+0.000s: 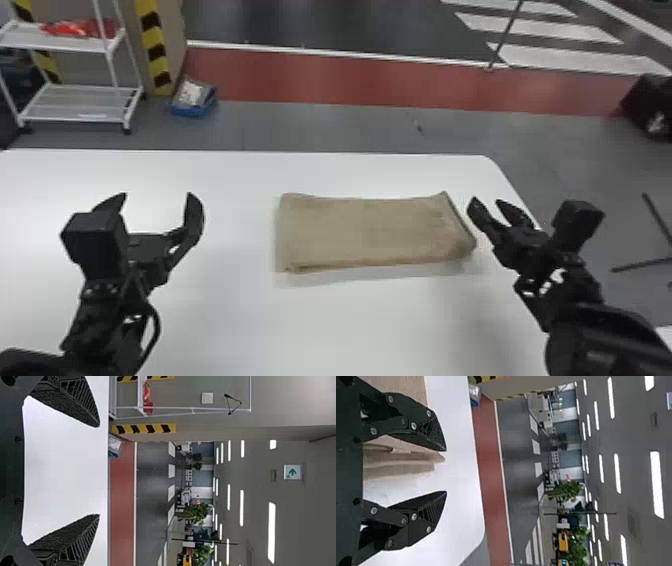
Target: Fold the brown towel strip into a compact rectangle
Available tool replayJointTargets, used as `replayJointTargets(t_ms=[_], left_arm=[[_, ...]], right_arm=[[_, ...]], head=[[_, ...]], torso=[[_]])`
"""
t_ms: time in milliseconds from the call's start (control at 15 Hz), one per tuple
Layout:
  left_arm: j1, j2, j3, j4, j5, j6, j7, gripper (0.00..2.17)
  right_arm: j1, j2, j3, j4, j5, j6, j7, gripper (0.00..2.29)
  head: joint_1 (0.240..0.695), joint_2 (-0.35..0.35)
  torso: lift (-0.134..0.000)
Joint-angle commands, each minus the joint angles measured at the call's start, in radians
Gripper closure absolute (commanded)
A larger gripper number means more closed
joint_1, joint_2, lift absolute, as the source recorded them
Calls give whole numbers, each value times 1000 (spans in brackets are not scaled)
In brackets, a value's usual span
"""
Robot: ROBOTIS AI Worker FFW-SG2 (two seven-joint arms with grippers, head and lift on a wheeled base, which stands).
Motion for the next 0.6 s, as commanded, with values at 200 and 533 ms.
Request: replayJointTargets(t_ms=[200,533], left_arm=[[-81,-13,-125,64,64,1,-15,73],[-199,-74,-208,213,192,130,-62,117]], right_arm=[[66,12,-34,-57,-50,-75,-1,46],[121,21,-51,-59,-78,-149,0,49]], head=[[695,-257],[695,-350]], torso=[[-123],[-123]])
